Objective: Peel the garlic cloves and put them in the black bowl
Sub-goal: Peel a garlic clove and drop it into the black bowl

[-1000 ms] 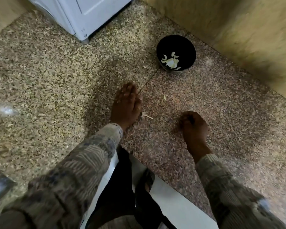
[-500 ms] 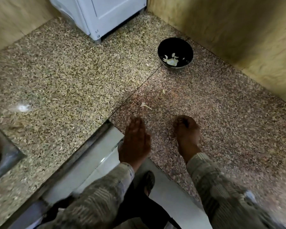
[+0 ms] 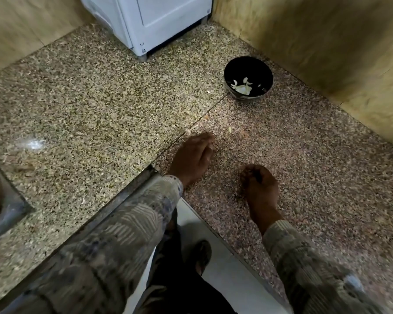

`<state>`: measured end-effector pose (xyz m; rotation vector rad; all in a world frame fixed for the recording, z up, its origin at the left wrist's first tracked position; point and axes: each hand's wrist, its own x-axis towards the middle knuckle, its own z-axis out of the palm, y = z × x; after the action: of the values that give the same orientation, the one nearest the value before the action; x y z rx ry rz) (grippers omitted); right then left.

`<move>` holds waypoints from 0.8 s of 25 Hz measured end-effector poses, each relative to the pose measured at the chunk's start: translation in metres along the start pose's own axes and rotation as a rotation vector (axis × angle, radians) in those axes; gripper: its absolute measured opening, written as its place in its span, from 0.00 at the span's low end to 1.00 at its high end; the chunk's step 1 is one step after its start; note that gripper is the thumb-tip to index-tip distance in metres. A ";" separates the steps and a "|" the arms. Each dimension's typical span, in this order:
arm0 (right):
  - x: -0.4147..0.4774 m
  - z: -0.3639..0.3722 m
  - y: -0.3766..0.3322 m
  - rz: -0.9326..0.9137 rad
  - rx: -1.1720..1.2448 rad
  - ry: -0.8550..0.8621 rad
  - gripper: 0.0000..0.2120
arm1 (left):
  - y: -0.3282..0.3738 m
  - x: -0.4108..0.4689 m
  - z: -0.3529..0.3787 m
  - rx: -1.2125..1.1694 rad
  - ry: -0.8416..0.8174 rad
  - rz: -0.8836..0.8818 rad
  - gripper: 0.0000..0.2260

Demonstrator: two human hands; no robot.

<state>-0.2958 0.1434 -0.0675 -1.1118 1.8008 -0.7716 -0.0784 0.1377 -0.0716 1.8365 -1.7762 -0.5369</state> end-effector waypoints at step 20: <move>0.049 0.069 -0.094 -0.589 -0.288 -0.280 0.07 | 0.030 -0.075 -0.013 -1.312 0.429 -0.772 0.18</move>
<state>-0.2098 0.0561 -0.0372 -1.8872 1.3803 -0.6500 -0.0985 0.2134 -0.0484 1.3421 -0.1333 -1.1093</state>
